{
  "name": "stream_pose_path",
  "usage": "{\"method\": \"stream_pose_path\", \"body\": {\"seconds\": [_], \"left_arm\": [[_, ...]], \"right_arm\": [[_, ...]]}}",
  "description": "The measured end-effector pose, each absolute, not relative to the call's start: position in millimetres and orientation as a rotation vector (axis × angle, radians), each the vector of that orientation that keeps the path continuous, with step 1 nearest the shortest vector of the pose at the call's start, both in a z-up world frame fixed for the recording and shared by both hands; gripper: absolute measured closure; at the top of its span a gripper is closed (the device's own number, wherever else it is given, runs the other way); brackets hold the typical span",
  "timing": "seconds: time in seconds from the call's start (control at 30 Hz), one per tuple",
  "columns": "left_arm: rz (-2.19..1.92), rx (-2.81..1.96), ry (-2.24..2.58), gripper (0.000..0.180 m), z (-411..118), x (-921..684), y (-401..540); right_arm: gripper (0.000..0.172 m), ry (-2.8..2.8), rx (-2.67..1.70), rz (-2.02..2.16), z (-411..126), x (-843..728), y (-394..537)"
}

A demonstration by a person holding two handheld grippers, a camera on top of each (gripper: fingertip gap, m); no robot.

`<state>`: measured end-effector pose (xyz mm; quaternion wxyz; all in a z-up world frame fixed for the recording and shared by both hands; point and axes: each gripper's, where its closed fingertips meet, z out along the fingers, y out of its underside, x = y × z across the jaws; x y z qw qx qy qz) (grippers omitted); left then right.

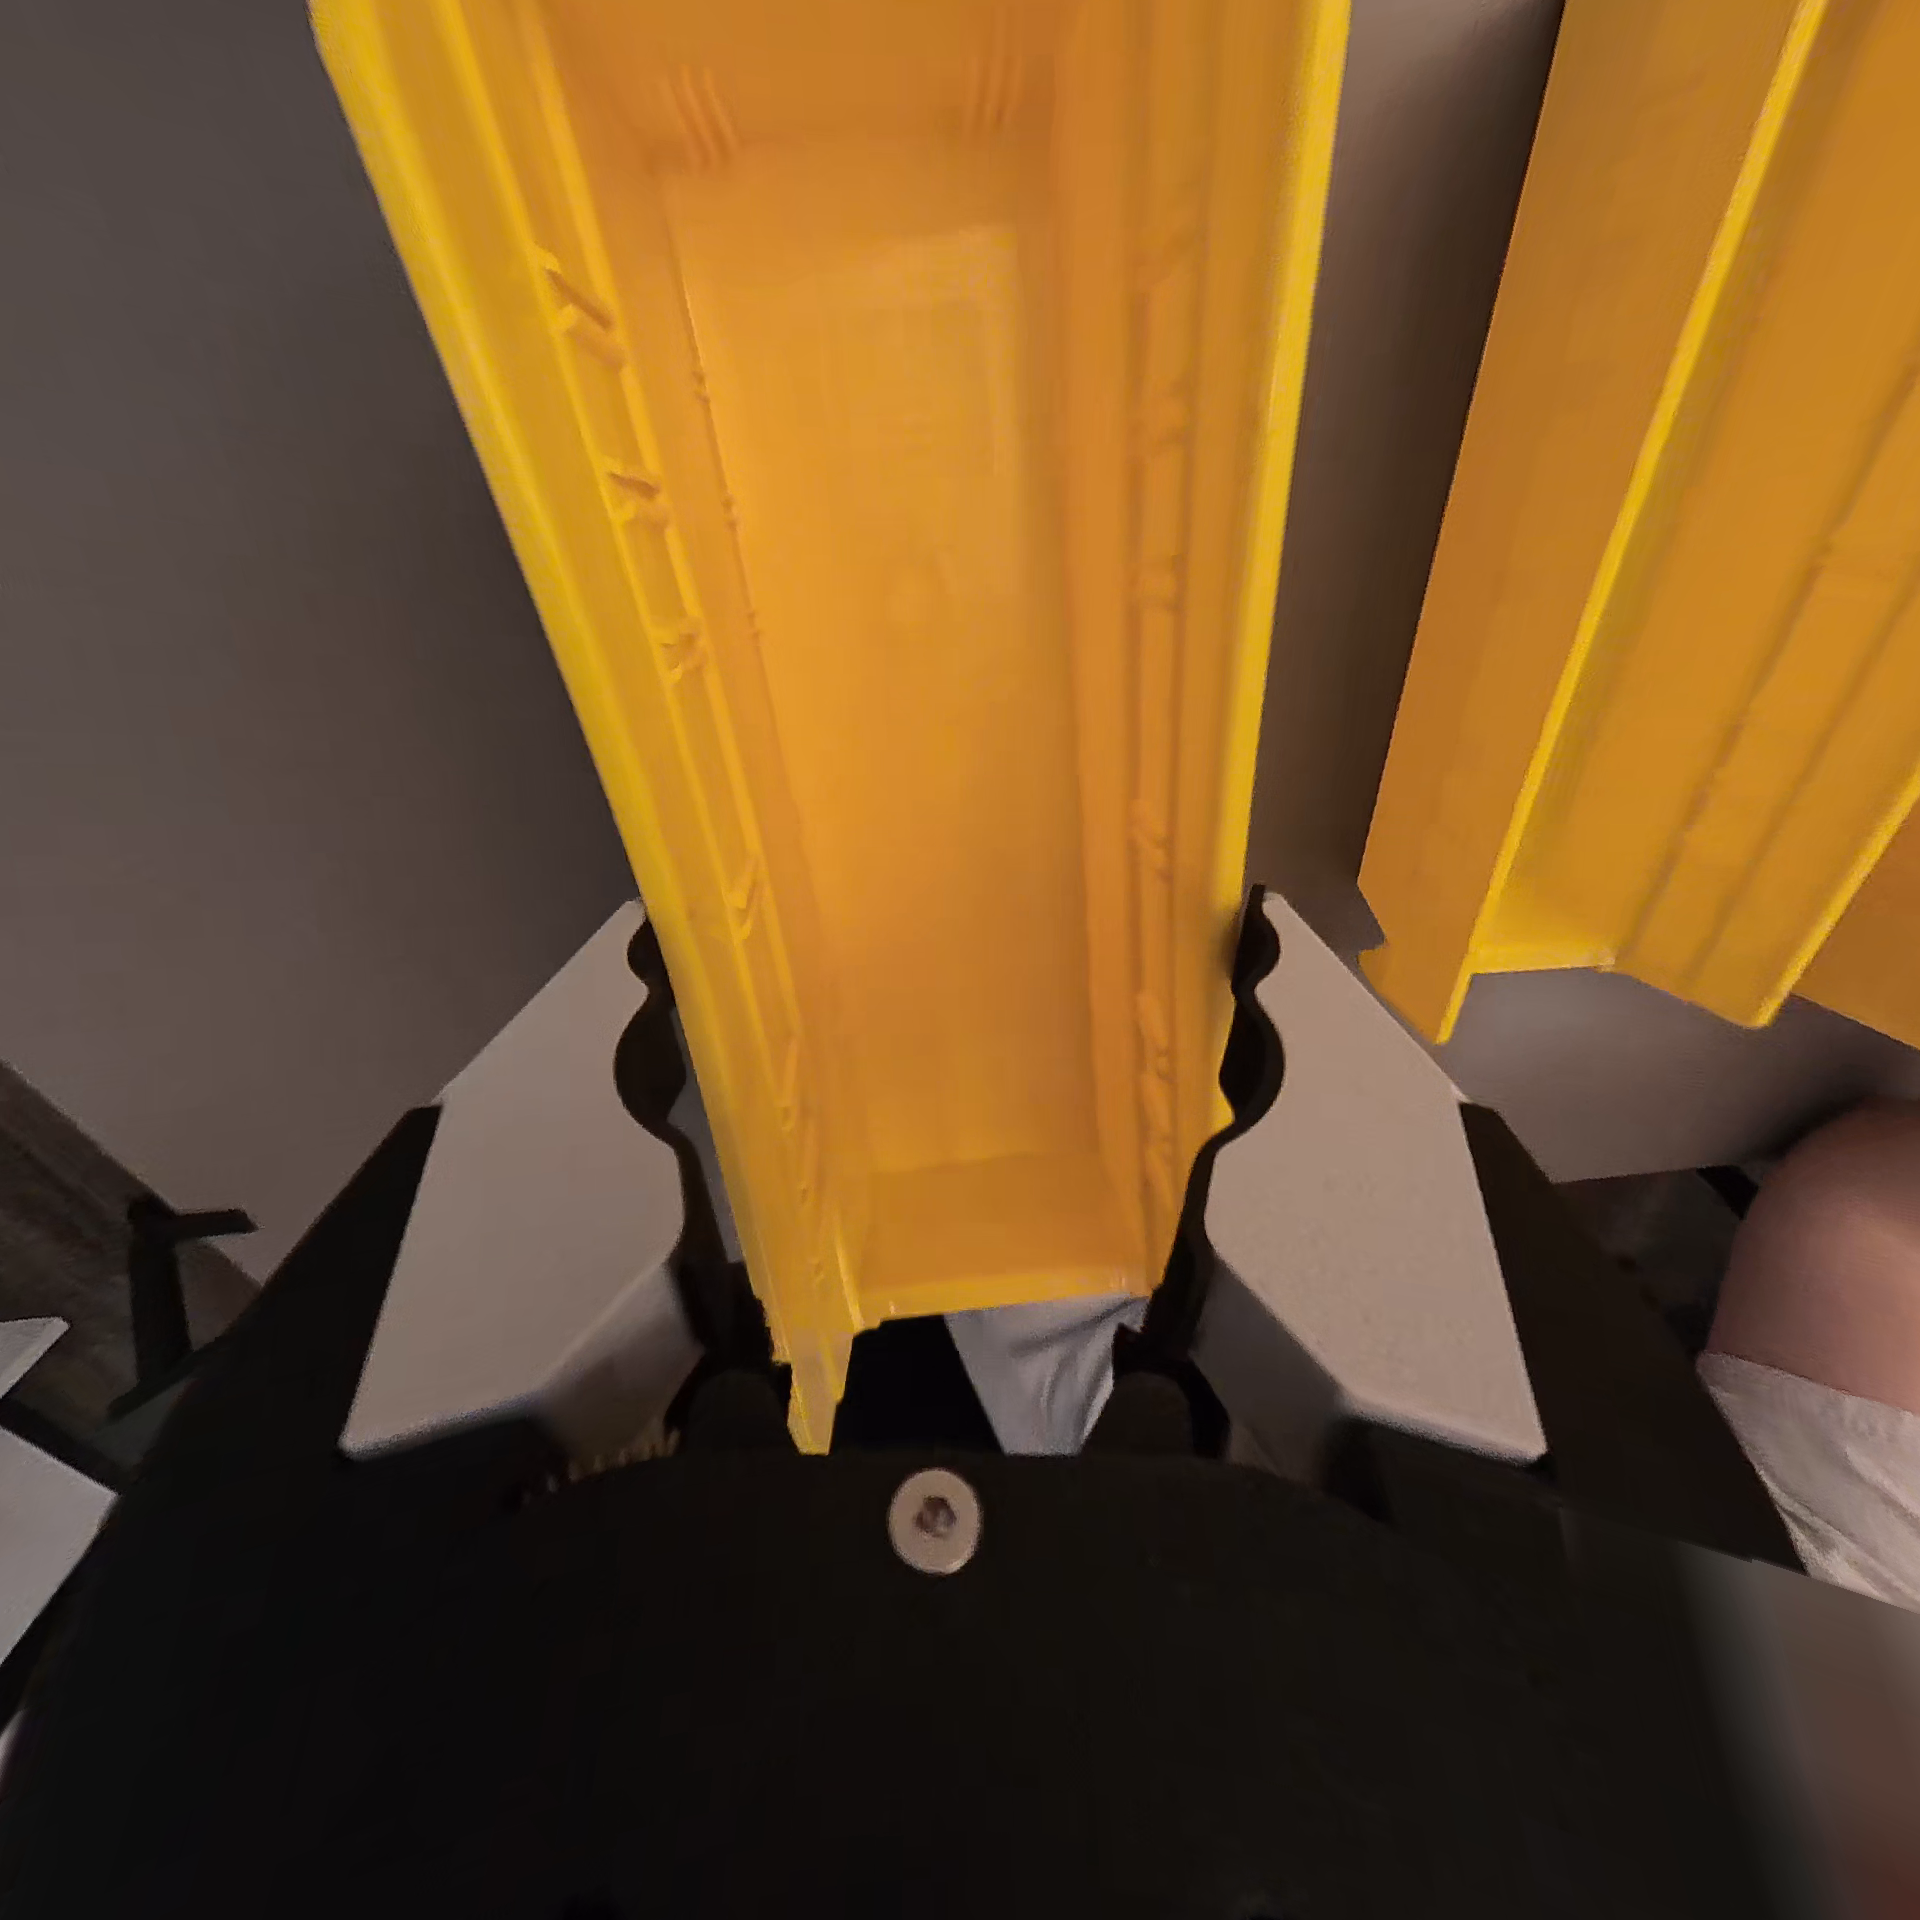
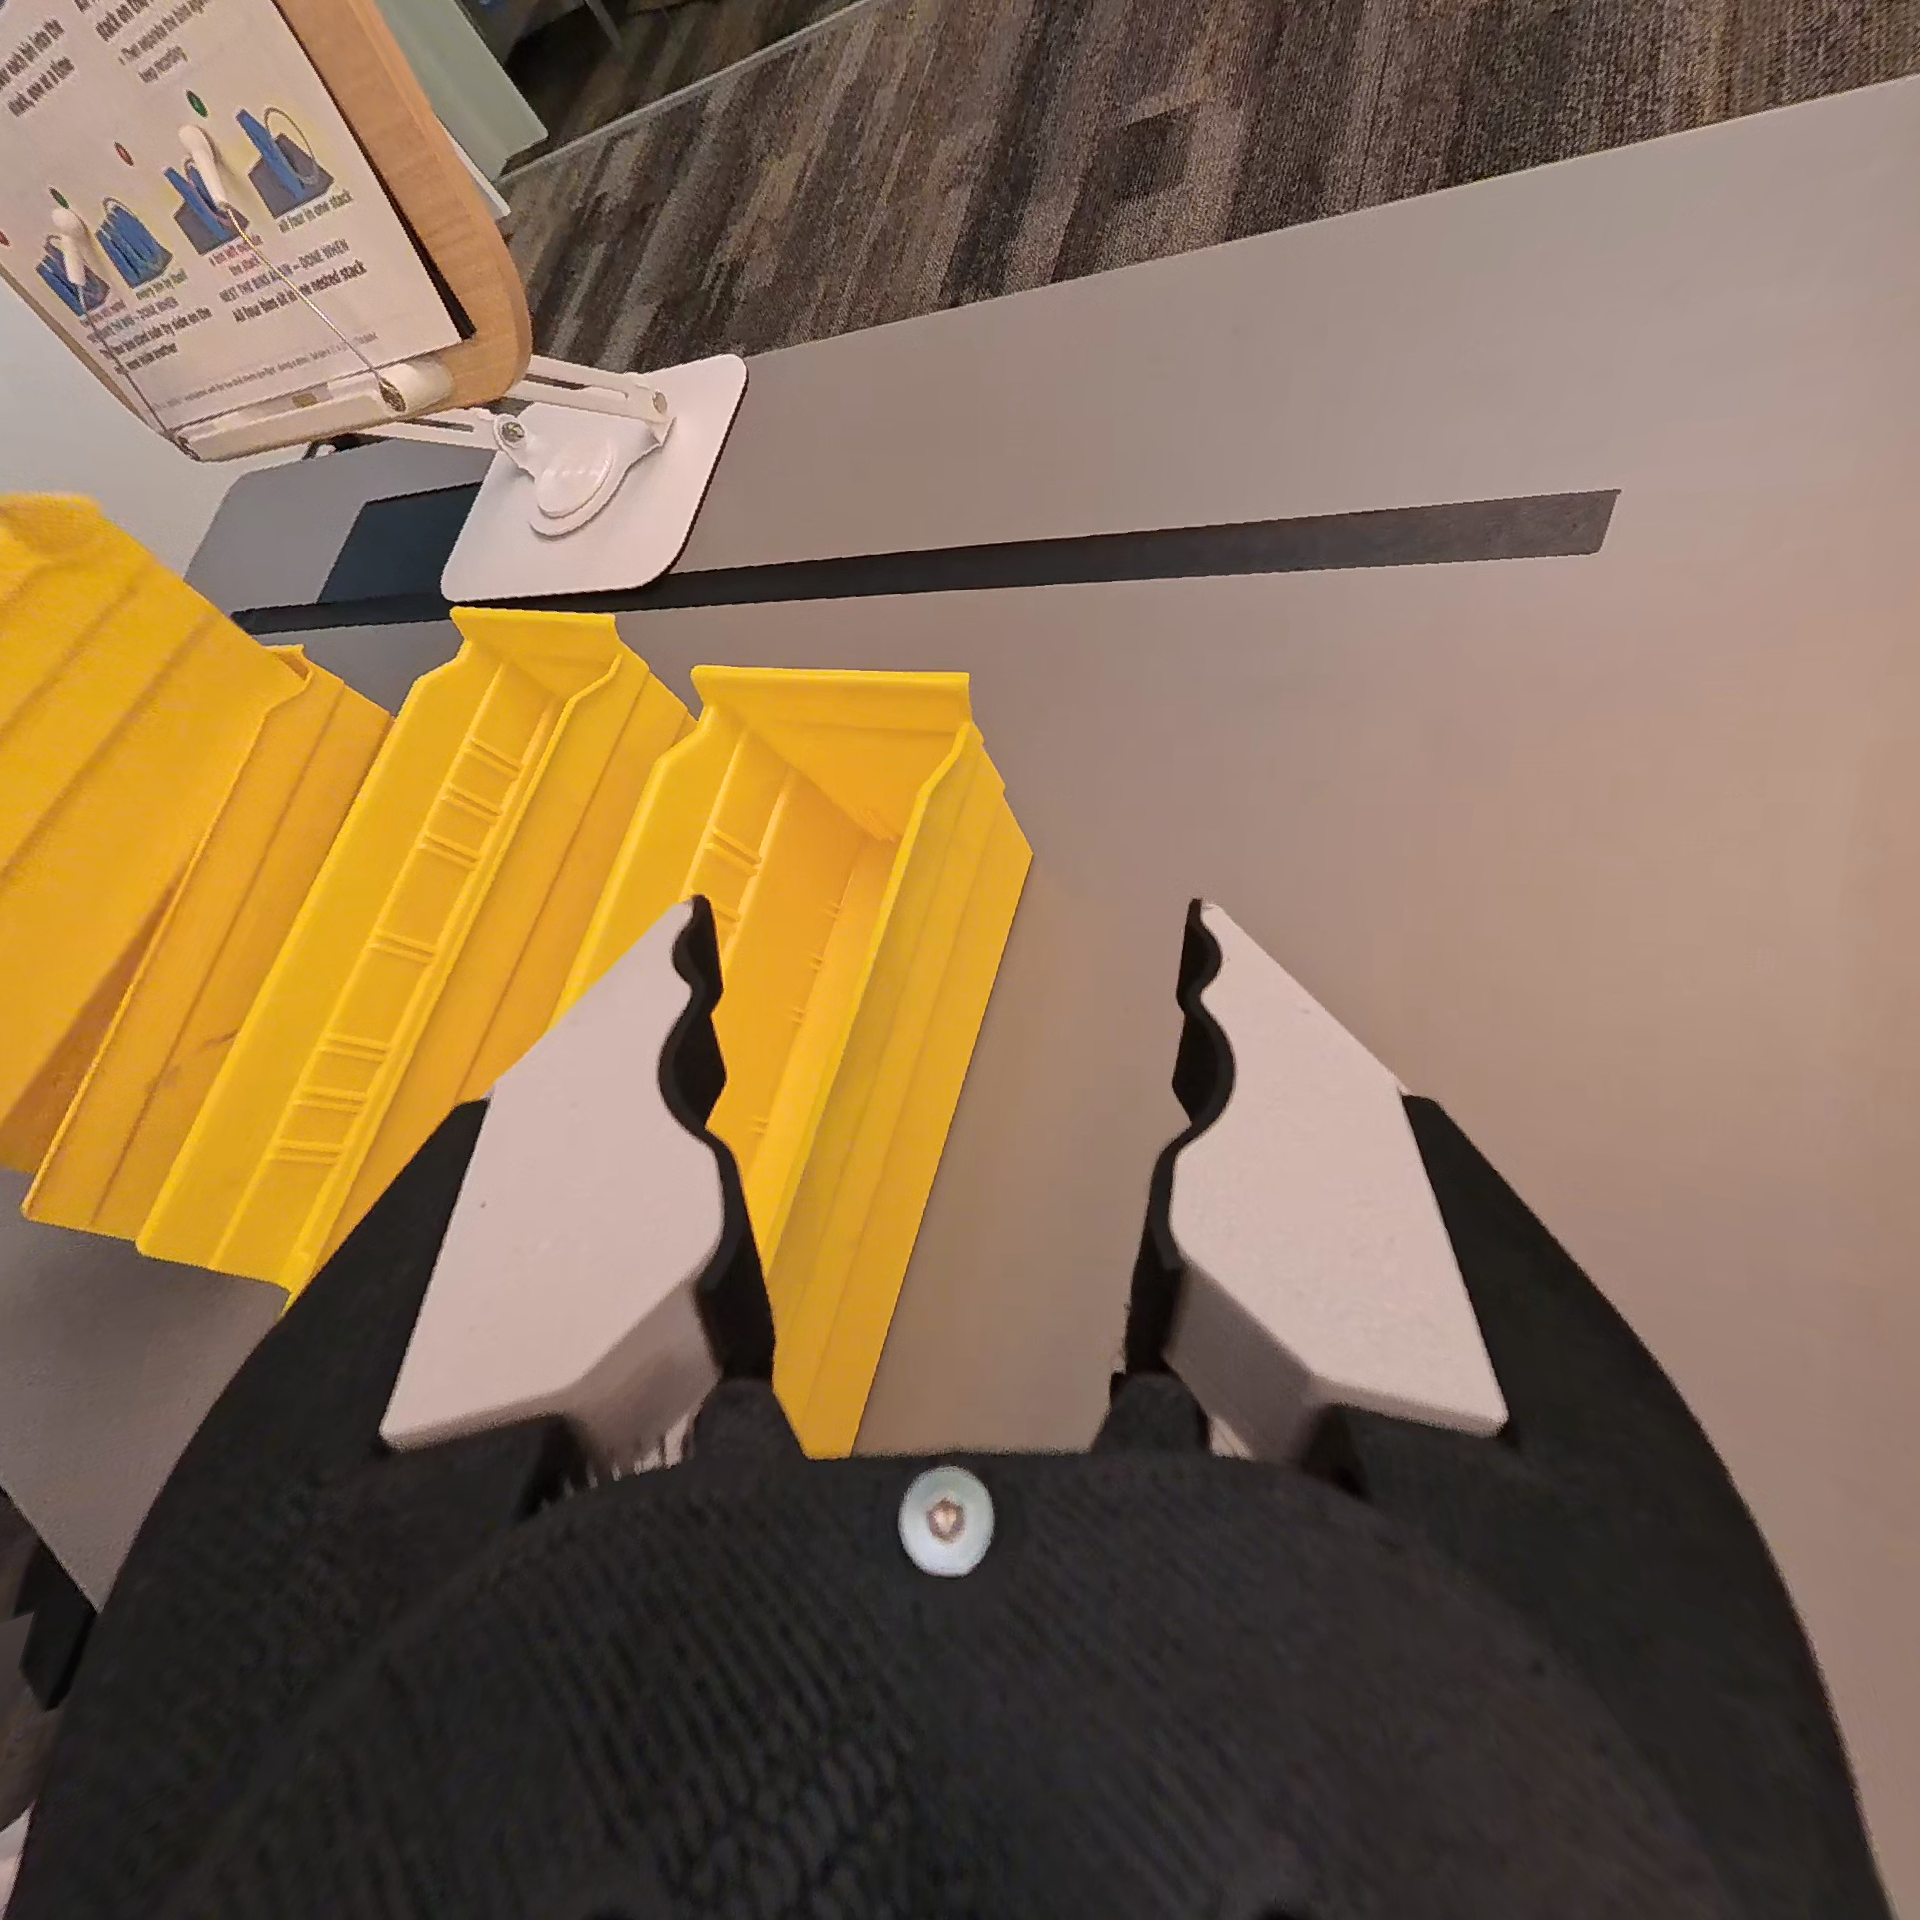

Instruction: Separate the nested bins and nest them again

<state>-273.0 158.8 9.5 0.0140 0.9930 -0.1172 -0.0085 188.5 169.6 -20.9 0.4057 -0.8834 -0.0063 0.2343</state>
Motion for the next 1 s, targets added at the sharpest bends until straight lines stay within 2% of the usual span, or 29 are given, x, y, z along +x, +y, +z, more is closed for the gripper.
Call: {"method": "stream_pose_path", "body": {"seconds": [0.27,0.5,0.67,1.0], "left_arm": [[-0.020,3.184,-0.438,0.073,76,-293,173],[-0.029,3.258,-0.309,0.073,93,-350,180],[-0.048,3.239,-0.266,0.073,74,-380,178],[0.014,3.121,-0.234,0.074,-17,-419,165]], "right_arm": [[0.084,-0.013,-2.232,0.589,-22,190,169],[0.084,-0.010,-2.228,0.589,-20,191,169],[0.084,-0.009,-2.228,0.593,-20,193,168],[0.084,0.003,-2.236,0.614,-24,195,169]]}}
